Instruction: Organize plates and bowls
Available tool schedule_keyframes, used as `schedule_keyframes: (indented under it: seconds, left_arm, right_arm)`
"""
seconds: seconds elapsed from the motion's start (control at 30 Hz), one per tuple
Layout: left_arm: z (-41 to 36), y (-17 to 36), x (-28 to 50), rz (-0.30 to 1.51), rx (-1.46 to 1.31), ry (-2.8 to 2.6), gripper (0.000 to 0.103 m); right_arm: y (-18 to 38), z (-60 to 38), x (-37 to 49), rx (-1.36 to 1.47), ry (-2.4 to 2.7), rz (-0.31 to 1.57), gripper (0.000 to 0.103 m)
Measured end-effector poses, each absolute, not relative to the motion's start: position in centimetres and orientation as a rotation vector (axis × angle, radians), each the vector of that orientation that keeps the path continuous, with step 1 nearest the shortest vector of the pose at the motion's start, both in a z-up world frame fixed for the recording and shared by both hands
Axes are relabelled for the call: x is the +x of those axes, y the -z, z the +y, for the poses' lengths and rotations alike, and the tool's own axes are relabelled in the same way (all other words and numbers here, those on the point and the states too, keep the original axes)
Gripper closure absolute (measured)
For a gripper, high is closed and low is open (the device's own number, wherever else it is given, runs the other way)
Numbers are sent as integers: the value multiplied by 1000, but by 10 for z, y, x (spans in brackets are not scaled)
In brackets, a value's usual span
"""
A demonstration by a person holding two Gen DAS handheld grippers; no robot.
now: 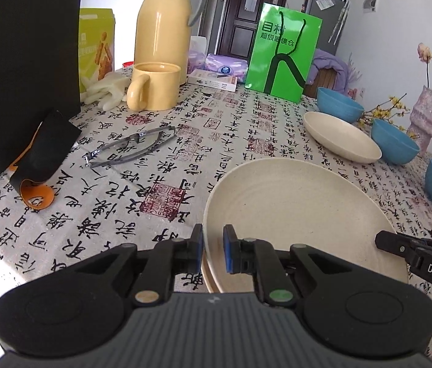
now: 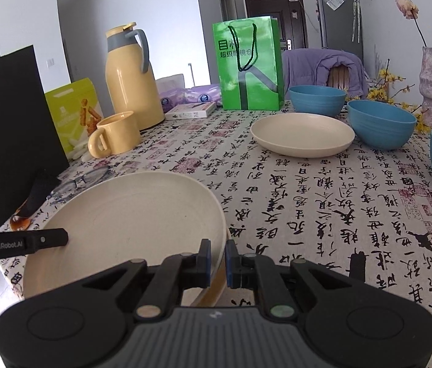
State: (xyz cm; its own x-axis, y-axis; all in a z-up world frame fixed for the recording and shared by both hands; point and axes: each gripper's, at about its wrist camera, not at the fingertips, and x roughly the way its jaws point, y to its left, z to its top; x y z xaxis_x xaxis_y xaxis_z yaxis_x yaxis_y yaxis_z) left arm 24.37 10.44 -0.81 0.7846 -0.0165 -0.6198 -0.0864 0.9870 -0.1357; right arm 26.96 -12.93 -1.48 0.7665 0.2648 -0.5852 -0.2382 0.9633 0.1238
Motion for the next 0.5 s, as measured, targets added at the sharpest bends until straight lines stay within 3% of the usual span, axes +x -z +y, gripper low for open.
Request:
schedule_keyframes:
  seconds: [0.5]
  left_arm:
    - [94, 6, 238, 609, -45, -57, 88]
  right_arm:
    - [22, -118, 265, -55, -276, 615, 77]
